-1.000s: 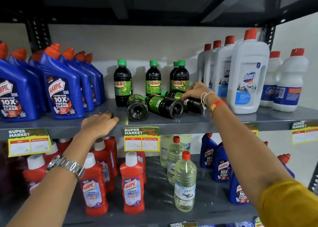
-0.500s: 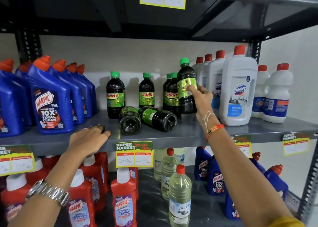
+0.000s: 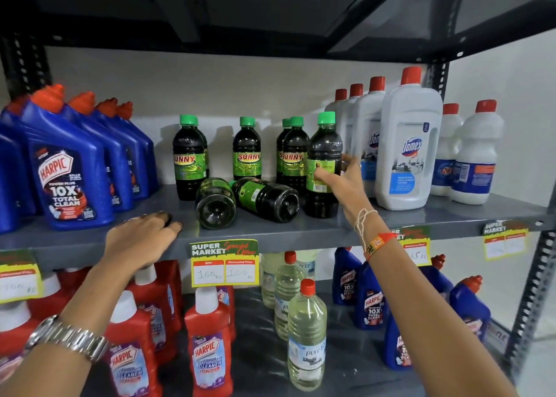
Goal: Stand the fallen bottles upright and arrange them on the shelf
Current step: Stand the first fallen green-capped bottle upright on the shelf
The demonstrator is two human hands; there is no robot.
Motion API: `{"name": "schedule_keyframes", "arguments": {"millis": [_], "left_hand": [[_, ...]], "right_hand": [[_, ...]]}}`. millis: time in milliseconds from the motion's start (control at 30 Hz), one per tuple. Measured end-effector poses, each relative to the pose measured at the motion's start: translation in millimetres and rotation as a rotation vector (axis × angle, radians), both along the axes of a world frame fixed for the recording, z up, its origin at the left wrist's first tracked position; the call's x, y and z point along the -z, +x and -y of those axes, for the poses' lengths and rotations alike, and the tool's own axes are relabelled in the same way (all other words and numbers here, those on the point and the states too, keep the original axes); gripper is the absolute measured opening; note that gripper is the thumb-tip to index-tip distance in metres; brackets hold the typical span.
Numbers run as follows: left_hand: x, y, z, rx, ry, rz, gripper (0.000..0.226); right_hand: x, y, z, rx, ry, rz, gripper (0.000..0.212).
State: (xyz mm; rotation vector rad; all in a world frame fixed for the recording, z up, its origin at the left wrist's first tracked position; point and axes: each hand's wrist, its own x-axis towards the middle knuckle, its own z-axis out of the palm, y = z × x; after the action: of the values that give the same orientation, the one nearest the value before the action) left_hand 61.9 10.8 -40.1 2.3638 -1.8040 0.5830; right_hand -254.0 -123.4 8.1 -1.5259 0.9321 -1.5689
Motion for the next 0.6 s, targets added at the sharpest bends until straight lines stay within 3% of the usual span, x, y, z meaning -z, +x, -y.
{"name": "schedule_keyframes", "arguments": {"millis": [67,200,300,367,467,600], "left_hand": [[0.1,-1.1,-0.7,-0.002,0.000,-0.002,0.041],[0.4,-2.6,-1.8,-0.008,-0.010,0.006,0.042],[0.0,-5.1,-2.7,-0.024,-0.010,0.012,0.040],[1.0,-6.7,-3.4,-0.036,-0.009,0.031,0.040],[2.6,-7.1,-4.3,-0.053,-0.028,0.047,0.041],[3.6,-6.8,-3.6,-0.056,-0.035,0.067,0.040]], "right_hand": [[1.5,2.6,-0.6,0.036,0.005,-0.021,0.066],[6.5,11.9,-10.9,0.351,-0.040,-0.343,0.106],[7.9,14.0,-13.5,0.476,-0.083,-0.444,0.102],[3.4,9.5,-7.7,0.415,-0.054,-0.400,0.091],[-2.7,0.8,5.7,0.110,0.126,-0.201,0.071],[0.4,-7.3,19.7,-0.171,0.211,-0.080,0.085]]}}
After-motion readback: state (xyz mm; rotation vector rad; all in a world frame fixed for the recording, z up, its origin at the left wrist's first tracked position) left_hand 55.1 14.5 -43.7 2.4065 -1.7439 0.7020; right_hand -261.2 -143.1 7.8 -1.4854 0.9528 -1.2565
